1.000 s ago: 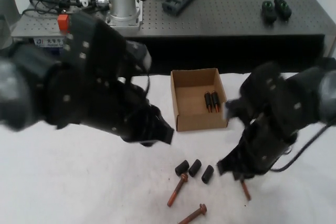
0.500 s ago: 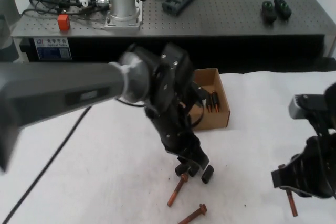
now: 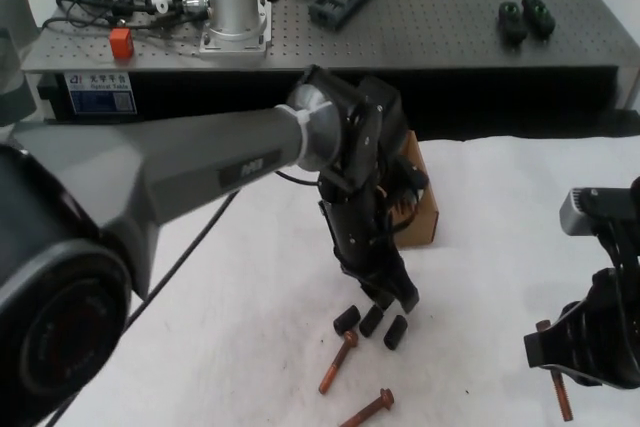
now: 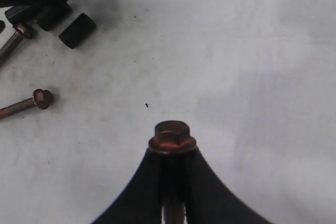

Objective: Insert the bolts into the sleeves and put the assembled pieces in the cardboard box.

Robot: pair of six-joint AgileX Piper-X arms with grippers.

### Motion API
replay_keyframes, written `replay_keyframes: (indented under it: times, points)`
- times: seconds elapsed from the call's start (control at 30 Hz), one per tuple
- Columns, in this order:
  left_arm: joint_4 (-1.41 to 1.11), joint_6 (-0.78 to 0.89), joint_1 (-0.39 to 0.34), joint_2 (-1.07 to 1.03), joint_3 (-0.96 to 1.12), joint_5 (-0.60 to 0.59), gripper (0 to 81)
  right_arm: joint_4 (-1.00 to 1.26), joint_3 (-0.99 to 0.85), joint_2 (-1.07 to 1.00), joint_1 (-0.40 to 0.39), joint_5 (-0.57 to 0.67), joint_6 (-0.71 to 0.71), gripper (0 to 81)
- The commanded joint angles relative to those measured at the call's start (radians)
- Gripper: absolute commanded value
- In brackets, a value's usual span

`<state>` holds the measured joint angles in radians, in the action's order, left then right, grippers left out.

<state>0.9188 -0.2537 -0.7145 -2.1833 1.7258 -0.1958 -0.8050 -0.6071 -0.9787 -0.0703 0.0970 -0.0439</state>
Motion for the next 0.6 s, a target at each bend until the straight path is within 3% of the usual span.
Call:
replay_keyframes:
  times: [0.0,0.3,0.37,0.5,0.57]
  points:
    - [0.041,-0.018,-0.009,-0.008,0.019,0.006,31.4,0.003,0.000,0.009,0.006,0.011,-0.001,2.0]
    - [0.078,-0.016,-0.008,-0.029,0.019,0.006,30.8,0.003,0.000,0.009,0.006,0.049,-0.007,2.0]
    - [0.081,-0.016,-0.008,-0.028,0.019,0.006,25.7,0.003,0.000,0.009,0.006,0.049,-0.007,2.0]
    - [0.081,-0.016,-0.008,-0.028,0.019,0.006,3.9,0.003,0.000,0.009,0.006,0.053,-0.007,2.0]
    - [0.077,-0.012,-0.008,-0.028,0.019,0.006,0.4,0.008,0.000,0.009,0.006,0.055,-0.007,2.0]
